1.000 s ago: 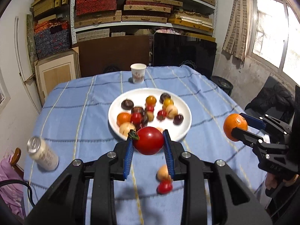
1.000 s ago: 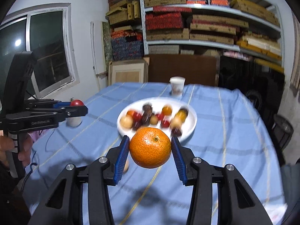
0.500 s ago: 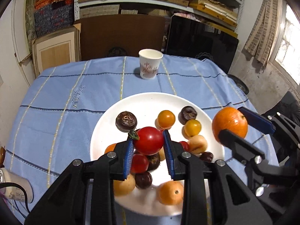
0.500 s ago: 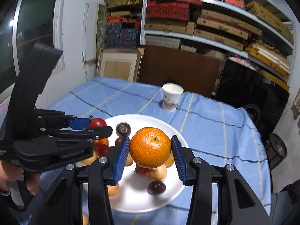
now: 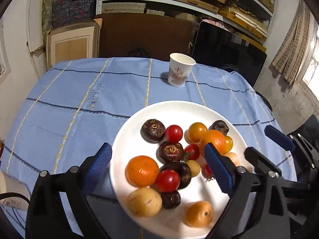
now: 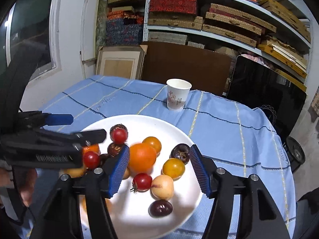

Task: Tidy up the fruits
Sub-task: 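Grasp a pale round fruit with the right tool while the left tool grasps the last red tomato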

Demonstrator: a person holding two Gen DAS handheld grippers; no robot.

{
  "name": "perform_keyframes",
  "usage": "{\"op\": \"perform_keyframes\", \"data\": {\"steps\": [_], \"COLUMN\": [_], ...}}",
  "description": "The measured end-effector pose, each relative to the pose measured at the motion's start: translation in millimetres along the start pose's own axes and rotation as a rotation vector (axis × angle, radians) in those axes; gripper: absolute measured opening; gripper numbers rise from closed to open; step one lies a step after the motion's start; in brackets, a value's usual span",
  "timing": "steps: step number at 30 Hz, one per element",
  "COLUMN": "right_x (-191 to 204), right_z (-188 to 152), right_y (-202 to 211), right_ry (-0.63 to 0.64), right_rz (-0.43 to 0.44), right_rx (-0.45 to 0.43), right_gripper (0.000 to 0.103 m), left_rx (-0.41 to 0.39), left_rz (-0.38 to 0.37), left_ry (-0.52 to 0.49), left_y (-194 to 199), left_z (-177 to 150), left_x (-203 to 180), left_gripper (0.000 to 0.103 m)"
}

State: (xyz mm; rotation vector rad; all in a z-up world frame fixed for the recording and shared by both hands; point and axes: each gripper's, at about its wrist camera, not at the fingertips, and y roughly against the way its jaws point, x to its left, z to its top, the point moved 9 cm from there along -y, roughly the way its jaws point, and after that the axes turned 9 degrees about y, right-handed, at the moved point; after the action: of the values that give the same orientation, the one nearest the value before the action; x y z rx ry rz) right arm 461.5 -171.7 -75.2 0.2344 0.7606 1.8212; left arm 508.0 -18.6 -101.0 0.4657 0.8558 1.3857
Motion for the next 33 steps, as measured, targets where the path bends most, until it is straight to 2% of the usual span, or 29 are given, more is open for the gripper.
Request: {"op": "perform_keyframes", "data": {"steps": [3, 5, 9, 13, 16, 20, 21, 23, 24, 27, 33], "right_x": [2.0, 14.7, 66.4, 114.6, 126.8, 139.5, 141.8, 150.2, 152.3, 147.2, 109.7], "right_z": [-9.8, -24.4, -71.1, -103.1, -111.2, -115.6, -116.4, -116.6, -115.6, -112.4, -120.0], "right_y": [38.5, 60.1, 86.6, 81.1, 68.1, 49.5, 47.8, 45.1, 46.1, 58.2, 107.3], "right_ry": [-0.031, -0.036, -0.020, -0.010, -0.051, -0.056, -0.060, -0.062, -0.054, -0.030, -0.075], "right_rz": [0.021, 0.065, 0.159, 0.200, 0.226, 0.232, 0.245, 0.303, 0.308, 0.256, 0.155], "right_rx": [-0.028, -0.023, 0.023, 0.069, 0.108, 0.158, 0.163, 0.181, 0.180, 0.135, 0.036], "right_gripper": [0.063, 0.063, 0.065, 0.064, 0.064, 0.064, 0.060, 0.045, 0.039, 0.039, 0.039], "left_rx": [-0.037, -0.059, -0.051, -0.043, 0.000, 0.033, 0.038, 0.041, 0.041, 0.050, 0.083], "left_rz": [0.008, 0.006, 0.009, 0.043, 0.048, 0.052, 0.050, 0.057, 0.059, 0.039, -0.006], "left_ry": [-0.026, -0.052, -0.089, -0.130, -0.132, -0.077, -0.068, -0.066, -0.069, -0.088, -0.184], "left_y": [36.6, 62.3, 96.4, 111.5, 109.2, 101.4, 99.9, 97.6, 97.2, 96.2, 92.8], "left_z": [-7.9, -21.1, -65.6, -117.3, -149.4, -168.5, -169.3, -169.4, -169.8, -171.6, -185.9], "left_x": [11.0, 19.1, 37.5, 54.6, 64.4, 83.1, 84.9, 86.6, 86.9, 77.6, 38.2], "left_gripper": [0.092, 0.092, 0.096, 0.096, 0.096, 0.096, 0.096, 0.096, 0.096, 0.096, 0.096]}}
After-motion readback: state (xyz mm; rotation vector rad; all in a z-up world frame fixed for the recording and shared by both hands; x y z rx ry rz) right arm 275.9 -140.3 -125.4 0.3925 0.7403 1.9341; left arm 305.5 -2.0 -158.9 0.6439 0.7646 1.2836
